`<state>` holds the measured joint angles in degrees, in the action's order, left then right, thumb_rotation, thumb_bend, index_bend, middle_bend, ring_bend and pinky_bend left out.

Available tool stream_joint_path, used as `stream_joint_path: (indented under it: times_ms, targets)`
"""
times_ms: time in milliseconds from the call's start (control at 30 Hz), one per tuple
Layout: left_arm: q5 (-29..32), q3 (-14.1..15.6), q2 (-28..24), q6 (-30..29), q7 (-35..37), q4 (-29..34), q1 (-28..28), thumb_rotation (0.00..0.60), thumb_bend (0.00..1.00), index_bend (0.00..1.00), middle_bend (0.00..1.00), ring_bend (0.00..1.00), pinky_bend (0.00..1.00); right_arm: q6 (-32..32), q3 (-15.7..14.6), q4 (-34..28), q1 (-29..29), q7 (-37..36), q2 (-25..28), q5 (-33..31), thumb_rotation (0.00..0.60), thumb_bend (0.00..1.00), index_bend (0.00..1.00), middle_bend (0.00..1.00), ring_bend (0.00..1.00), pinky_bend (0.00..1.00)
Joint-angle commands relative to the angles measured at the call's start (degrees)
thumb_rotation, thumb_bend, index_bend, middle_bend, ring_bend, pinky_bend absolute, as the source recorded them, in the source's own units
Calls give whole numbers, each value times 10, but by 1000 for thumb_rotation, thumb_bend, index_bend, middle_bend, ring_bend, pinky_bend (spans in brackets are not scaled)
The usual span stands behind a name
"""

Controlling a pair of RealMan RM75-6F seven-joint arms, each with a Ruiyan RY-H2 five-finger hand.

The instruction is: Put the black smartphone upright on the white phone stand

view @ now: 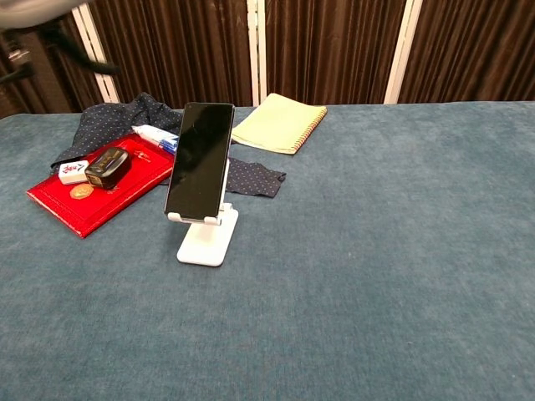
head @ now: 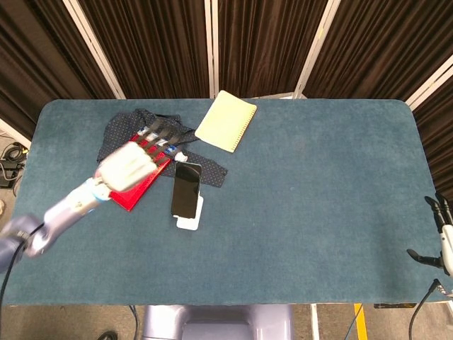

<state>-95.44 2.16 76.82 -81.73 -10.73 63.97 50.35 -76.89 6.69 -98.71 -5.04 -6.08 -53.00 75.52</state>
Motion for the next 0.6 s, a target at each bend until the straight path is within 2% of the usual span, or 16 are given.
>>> stream_joint_path:
  times_ms: [33,200,267,433,600]
  targets:
    - [131,-12,-46,-27,6,177,-137,600,0,0,0,0,0,-3,-2,-5,0,2,2,5,600,0,0,0,0,0]
    - [167,4,-63,-60,8,272,-211,600,0,0,0,0,0,-7,-4,-10,1,7,3,11,600,0,0,0,0,0]
    - [168,21,-70,-77,19,311,-246,600,0,0,0,0,0,-8,-5,-13,1,9,3,14,600,0,0,0,0,0]
    - [155,50,-86,-102,26,362,-301,600,0,0,0,0,0,-15,-7,-17,4,9,5,20,600,0,0,0,0,0]
    - [153,56,-96,-117,27,394,-337,600,0,0,0,0,0,-19,-9,-19,6,7,7,25,600,0,0,0,0,0]
